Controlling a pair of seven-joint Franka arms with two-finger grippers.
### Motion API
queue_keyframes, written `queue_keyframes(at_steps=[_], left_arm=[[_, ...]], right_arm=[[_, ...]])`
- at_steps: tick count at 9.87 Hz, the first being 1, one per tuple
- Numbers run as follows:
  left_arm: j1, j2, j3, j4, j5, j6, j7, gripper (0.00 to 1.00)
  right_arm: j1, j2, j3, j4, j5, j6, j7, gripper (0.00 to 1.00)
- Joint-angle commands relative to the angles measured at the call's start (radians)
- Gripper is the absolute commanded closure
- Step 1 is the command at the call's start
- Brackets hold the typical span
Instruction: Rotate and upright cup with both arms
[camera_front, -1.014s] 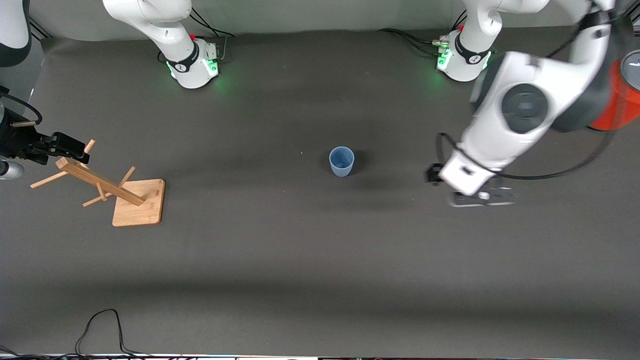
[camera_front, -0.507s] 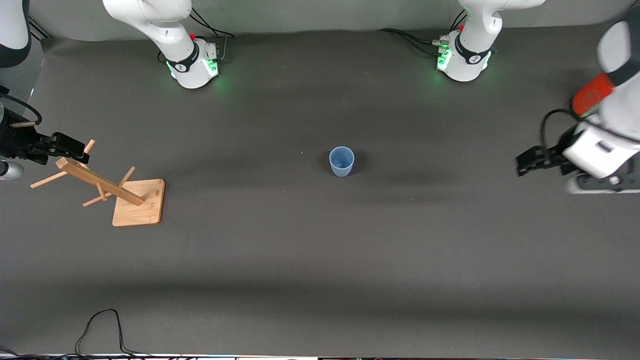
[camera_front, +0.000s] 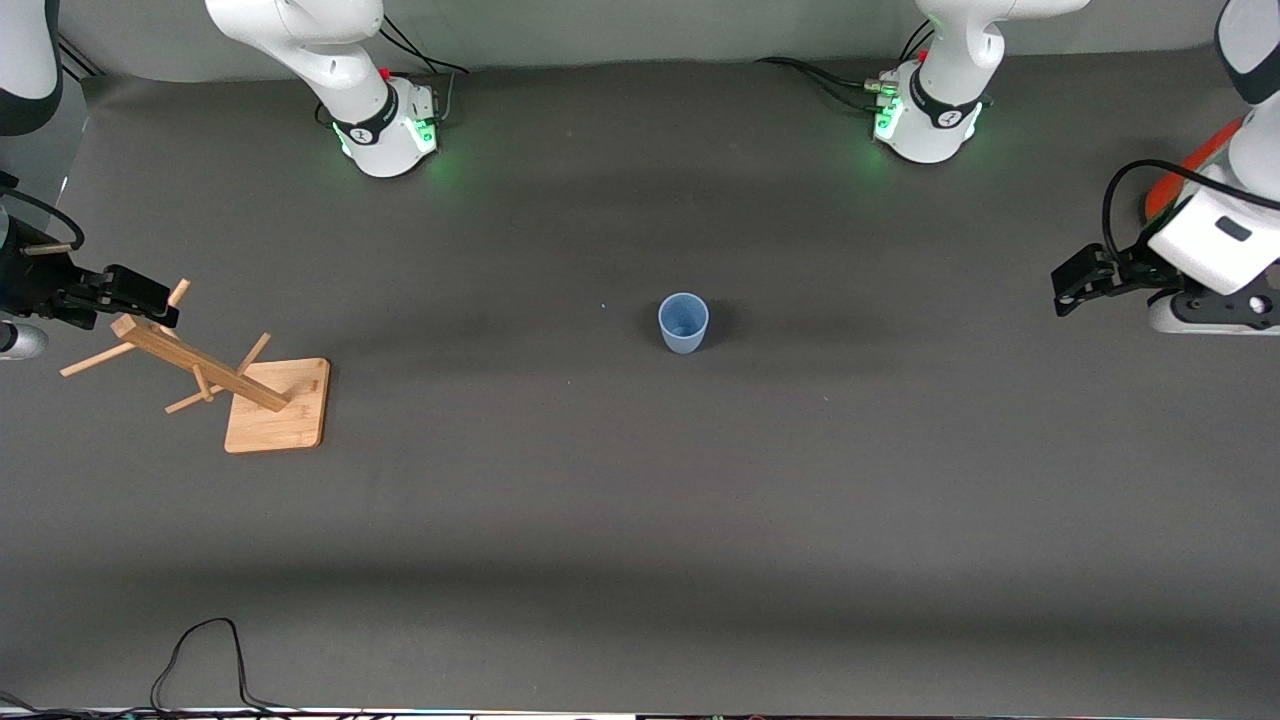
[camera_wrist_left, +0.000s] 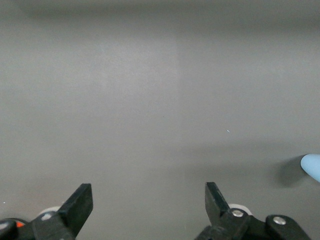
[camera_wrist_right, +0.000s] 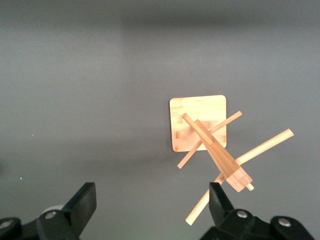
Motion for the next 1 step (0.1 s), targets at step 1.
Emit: queue_keyframes(at_steps=[1], left_arm=[[-0.012, -0.005, 0.003, -0.019, 0.022, 0.018, 0.015, 0.00]], right_arm=[[0.001, -0.011, -0.004, -0.013, 0.008, 0.014, -0.017, 0.00]])
